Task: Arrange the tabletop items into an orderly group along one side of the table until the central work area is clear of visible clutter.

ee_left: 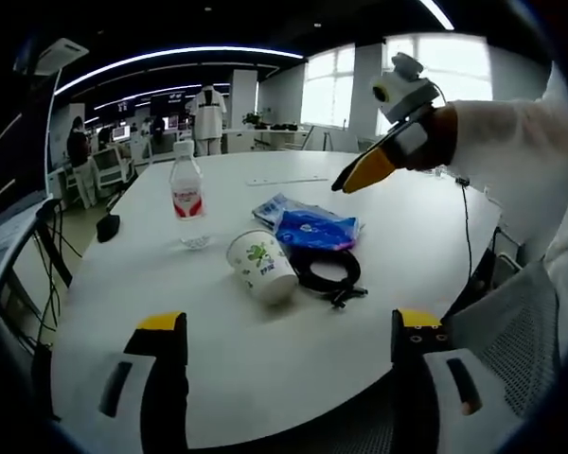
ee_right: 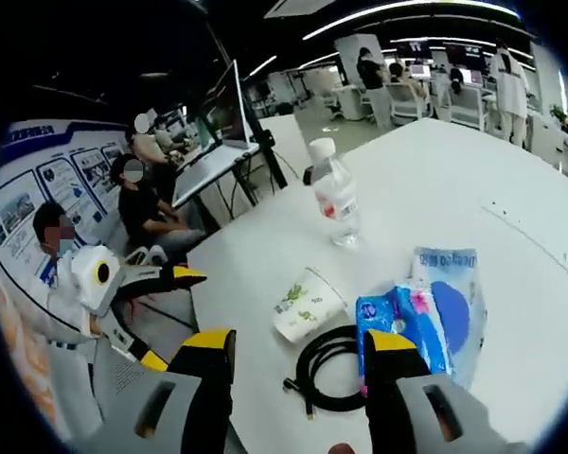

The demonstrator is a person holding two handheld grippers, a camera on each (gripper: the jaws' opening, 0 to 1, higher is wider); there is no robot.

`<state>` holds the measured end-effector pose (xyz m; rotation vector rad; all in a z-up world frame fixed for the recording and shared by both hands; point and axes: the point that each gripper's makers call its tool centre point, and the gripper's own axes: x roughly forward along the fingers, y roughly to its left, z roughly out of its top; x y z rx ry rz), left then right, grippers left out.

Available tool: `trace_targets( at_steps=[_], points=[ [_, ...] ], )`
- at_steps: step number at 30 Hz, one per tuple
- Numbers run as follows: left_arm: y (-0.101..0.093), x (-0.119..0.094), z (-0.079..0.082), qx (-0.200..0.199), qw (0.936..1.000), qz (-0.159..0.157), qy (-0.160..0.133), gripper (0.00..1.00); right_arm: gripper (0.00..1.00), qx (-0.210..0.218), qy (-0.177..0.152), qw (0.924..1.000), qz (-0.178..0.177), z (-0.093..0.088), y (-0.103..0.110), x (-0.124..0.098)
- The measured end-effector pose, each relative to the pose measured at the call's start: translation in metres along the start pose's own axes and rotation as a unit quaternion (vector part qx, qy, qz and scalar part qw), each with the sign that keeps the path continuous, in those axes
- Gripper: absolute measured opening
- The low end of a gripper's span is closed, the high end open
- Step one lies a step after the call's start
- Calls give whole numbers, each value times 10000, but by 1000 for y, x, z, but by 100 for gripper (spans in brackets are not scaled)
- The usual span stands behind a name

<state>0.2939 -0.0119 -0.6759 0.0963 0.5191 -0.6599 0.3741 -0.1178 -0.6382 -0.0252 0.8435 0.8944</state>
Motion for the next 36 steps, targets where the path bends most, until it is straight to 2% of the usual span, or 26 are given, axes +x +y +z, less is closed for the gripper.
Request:
trace_targets(
  at_steps=[4, 12, 15, 18, 20, 25, 36],
  points=[
    [0, -1, -1, 12, 10000, -10, 35, 89, 55, -282, 199, 9993, 138, 9, 1, 16],
    [0, -2, -2, 61, 10000, -21, 68, 85, 55, -534, 671, 9960, 251, 13, -10, 50],
    [2, -2, -2, 71, 10000, -12, 62, 84, 56, -542, 713, 9954, 326, 19, -12, 59],
    [2, -3, -2, 71, 10000, -4, 53, 83, 57, -610, 762, 9937, 550, 21, -8, 68],
    [2, -4, -1, 73, 10000, 1, 49, 82, 57, -672, 800, 9928, 593, 20, -10, 73],
    [2, -4, -2, 80, 9999, -17, 79, 80, 57, -413, 901, 9940, 456, 15, -30, 83],
    [0, -4, -1, 106, 9999, -58, 93, 76, 60, -498, 1115, 9908, 590, -8, -27, 90]
  ],
)
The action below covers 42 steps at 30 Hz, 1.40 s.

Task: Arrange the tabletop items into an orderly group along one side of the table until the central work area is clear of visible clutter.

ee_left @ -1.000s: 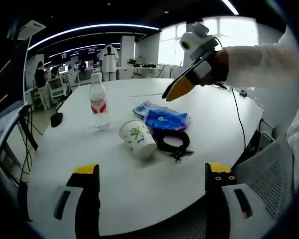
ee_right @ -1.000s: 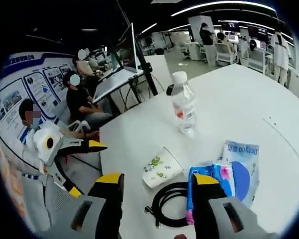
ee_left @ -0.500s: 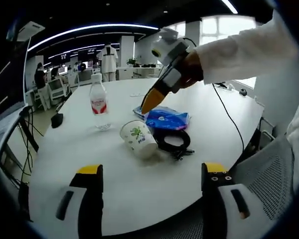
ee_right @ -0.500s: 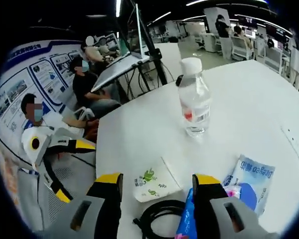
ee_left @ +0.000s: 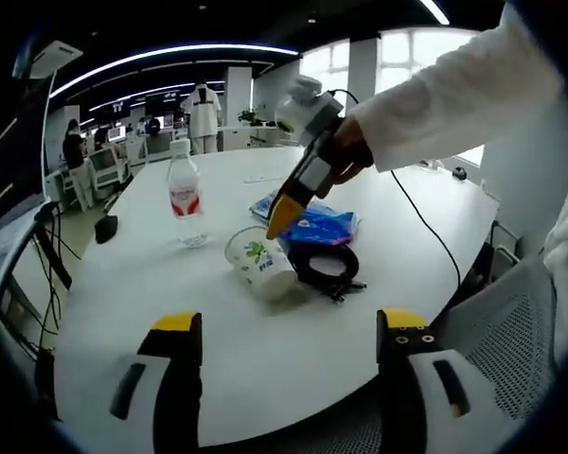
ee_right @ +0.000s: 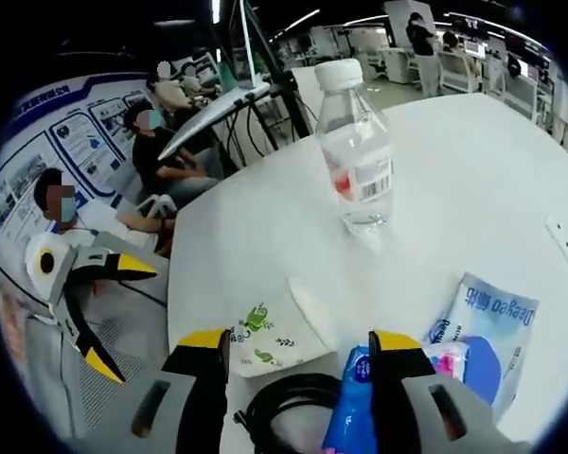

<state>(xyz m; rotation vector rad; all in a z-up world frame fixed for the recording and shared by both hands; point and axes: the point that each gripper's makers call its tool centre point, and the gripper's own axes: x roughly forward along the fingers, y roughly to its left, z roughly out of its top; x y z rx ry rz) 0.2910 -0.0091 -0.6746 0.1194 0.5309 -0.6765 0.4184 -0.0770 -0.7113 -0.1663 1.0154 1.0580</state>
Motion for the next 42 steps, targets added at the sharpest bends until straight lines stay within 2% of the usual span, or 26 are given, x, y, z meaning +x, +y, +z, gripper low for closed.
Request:
trace_targets(
  at_steps=[6, 11, 16, 19, 23, 29, 32, 36, 38, 42],
  points=[
    [-1, 1, -1, 21, 10000, -17, 42, 75, 58, -110, 90, 9999, 73, -8, 8, 6],
    [0, 1, -3, 81, 9999, 0, 96, 74, 58, 8, 62, 9999, 159, -13, 15, 10],
    [0, 1, -6, 143, 9997, 13, 172, 72, 54, -178, 42, 9998, 88, -17, 20, 12],
    [-1, 1, -7, 180, 9996, 5, 214, 72, 55, -249, -5, 9996, 101, -15, 25, 12],
    [-2, 2, -8, 207, 9995, 0, 251, 71, 57, -714, 24, 9974, 61, -8, 25, 12],
    [-1, 2, -10, 237, 9993, 9, 294, 70, 59, -821, -35, 9964, 212, 13, 25, 12],
    [0, 3, -11, 250, 9992, 27, 311, 70, 60, -806, 121, 9961, 348, 11, 30, 18],
    [2, 3, -11, 270, 9991, 47, 337, 69, 63, -1023, 392, 9931, 419, 0, 35, 24],
    [2, 4, -12, 278, 9990, 57, 354, 69, 61, -1089, 445, 9922, 415, -4, 35, 27],
    [4, 4, -14, 317, 9987, 85, 393, 68, 47, -1165, 524, 9906, 486, -11, 39, 28]
  ],
)
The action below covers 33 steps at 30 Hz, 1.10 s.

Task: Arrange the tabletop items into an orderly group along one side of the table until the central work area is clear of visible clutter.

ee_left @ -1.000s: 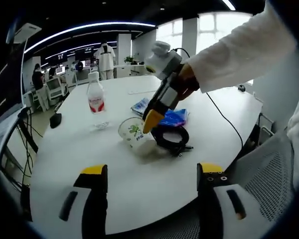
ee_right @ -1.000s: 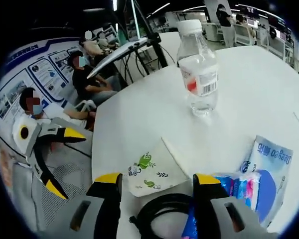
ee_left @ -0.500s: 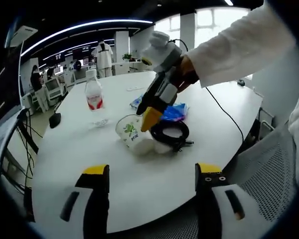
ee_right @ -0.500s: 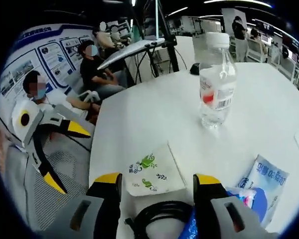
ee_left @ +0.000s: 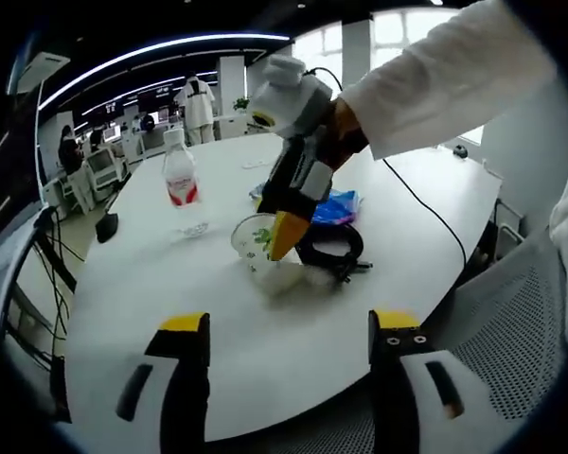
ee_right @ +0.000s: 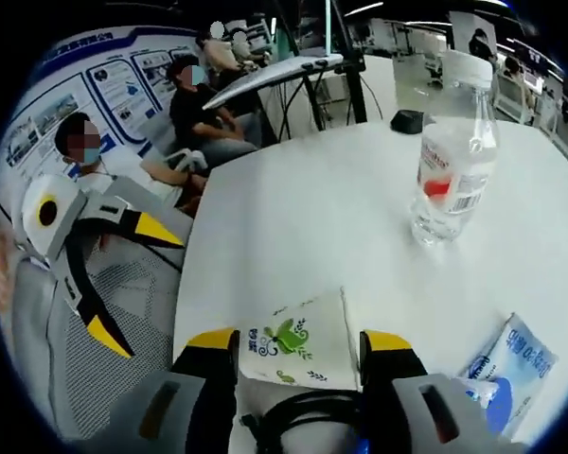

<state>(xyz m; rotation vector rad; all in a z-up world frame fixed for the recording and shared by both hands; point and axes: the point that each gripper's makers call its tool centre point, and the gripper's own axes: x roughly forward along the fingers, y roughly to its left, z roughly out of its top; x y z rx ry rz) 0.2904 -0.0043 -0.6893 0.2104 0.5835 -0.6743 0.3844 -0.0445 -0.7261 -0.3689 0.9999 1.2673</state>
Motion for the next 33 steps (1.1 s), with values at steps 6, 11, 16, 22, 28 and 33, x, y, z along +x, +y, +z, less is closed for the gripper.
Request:
trace_targets(
  at_steps=[6, 11, 16, 22, 28, 33],
  points=[
    [0, 1, -4, 64, 9999, 8, 77, 67, 44, 200, -56, 9998, 63, -1, 5, 1],
    [0, 2, -6, 93, 9999, 6, 128, 66, 29, 550, -320, 9978, 205, 3, 13, -3],
    [0, 2, -8, 129, 9998, 13, 168, 66, 15, 1086, -769, 9903, 406, 11, 20, -8],
    [-1, 2, -10, 175, 9996, 16, 215, 65, 0, 1728, -1197, 9746, 778, 19, 37, -15],
    [-1, 2, -10, 207, 9995, 20, 221, 65, 0, 1524, -1052, 9795, 786, 11, 49, -15],
    [-1, 1, -9, 216, 9995, 24, 213, 65, 0, 1410, -1037, 9822, 676, 10, 47, -18]
  ],
)
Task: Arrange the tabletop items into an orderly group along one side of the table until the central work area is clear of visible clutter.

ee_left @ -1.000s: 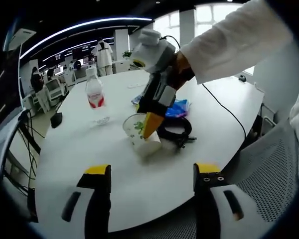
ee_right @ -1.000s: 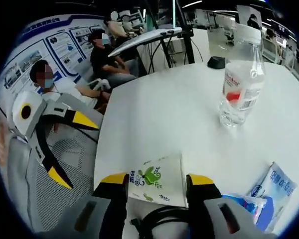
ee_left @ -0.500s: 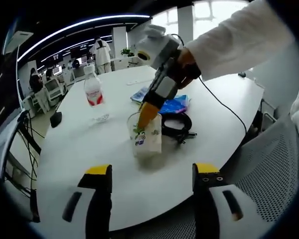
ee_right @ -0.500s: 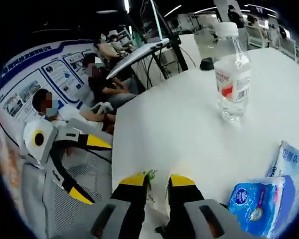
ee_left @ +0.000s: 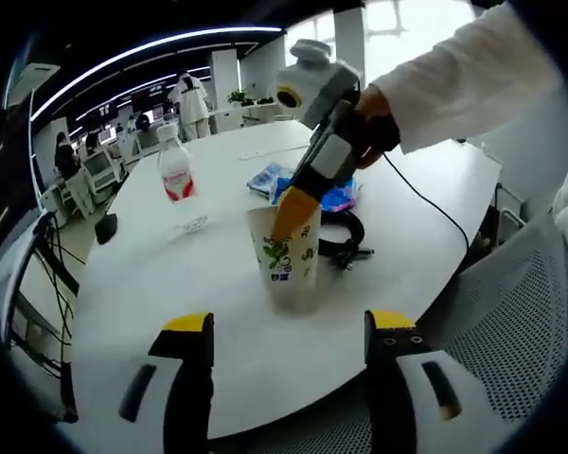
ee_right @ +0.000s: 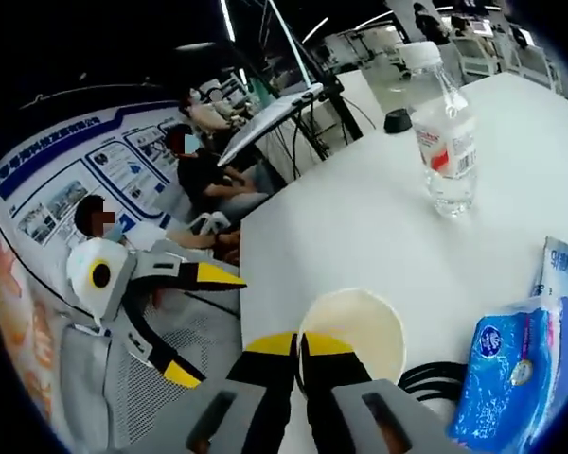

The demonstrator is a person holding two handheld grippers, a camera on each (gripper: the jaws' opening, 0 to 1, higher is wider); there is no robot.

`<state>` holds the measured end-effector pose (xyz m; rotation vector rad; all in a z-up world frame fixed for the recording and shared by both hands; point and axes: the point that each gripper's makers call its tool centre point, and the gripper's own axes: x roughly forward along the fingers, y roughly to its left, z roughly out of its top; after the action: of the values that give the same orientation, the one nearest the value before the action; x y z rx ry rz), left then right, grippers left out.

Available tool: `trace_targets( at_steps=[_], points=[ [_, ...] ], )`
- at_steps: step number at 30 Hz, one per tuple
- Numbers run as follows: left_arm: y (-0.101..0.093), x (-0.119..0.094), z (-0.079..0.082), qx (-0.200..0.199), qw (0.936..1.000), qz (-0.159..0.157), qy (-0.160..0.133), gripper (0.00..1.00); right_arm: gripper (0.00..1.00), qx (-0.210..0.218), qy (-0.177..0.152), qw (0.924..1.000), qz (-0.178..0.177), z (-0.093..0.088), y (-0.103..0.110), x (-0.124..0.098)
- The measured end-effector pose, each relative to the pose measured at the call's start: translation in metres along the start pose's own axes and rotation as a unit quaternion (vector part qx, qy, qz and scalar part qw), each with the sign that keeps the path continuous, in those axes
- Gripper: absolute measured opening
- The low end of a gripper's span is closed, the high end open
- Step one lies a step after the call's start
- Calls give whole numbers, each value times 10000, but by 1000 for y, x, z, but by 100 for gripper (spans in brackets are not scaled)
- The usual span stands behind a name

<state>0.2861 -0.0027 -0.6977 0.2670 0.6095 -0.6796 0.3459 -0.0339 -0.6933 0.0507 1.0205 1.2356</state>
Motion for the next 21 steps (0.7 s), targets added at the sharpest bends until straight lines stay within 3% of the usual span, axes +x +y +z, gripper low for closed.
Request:
trace_targets(
  at_steps=[14, 21],
  points=[
    [0, -2, 3, -9, 10000, 16, -37, 66, 0, -326, -308, 9984, -357, 36, -9, -17],
    [0, -2, 6, -90, 9999, -3, -125, 69, 0, -522, -311, 9967, -535, 48, -18, -21]
  ],
)
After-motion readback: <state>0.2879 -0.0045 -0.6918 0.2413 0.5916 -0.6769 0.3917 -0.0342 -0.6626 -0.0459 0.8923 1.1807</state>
